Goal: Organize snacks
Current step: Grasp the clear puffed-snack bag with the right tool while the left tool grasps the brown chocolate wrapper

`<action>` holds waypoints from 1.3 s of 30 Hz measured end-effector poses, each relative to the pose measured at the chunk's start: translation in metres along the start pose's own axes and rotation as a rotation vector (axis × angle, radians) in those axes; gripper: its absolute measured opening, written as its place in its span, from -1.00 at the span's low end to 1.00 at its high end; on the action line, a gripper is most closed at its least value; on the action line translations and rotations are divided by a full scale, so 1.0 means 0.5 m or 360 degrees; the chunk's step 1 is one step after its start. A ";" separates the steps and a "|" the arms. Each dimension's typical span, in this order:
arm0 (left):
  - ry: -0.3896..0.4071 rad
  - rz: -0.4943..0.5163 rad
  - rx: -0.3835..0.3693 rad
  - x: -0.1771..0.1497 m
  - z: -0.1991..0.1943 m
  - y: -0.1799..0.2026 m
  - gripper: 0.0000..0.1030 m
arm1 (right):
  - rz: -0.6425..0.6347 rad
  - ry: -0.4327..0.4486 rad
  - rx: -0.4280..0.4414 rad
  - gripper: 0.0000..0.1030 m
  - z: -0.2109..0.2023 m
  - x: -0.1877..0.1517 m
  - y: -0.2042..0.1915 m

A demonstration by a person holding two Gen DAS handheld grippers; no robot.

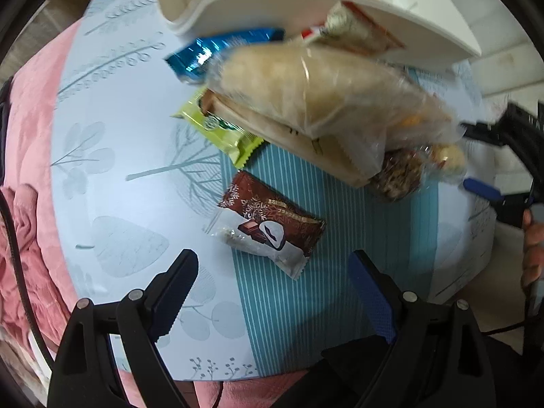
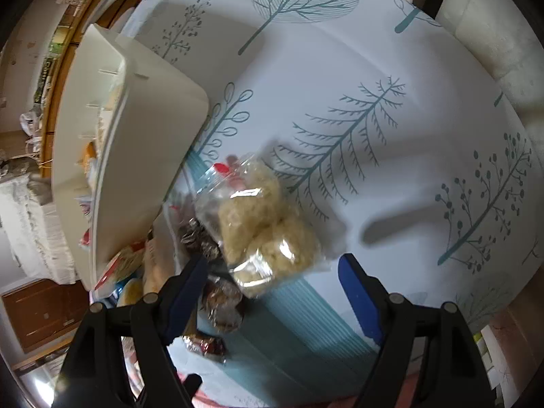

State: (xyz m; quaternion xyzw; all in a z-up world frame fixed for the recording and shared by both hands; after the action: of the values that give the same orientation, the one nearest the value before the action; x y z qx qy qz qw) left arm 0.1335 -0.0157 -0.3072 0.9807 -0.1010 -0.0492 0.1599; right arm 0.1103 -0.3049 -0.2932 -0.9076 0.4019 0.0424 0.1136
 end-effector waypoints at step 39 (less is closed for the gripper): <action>-0.0037 -0.0151 0.0017 0.019 0.043 -0.057 -0.42 | -0.0247 0.0165 -0.0152 0.05 0.014 0.000 -0.024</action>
State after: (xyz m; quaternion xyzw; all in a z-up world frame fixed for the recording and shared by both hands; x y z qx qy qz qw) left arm 0.1455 0.0024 -0.3373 0.9846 -0.0565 -0.0677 0.1508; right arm 0.1194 -0.2954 -0.2978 -0.9414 0.3333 0.0055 0.0522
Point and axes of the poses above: each gripper's, at about its wrist camera, not at the fingertips, and z roughly the way its jaws point, y to its right, x to its top, the point moved 4 cm from there along z, roughly the way its jaws point, and after that the axes turned 11 degrees about -x, right-handed, at the moved point
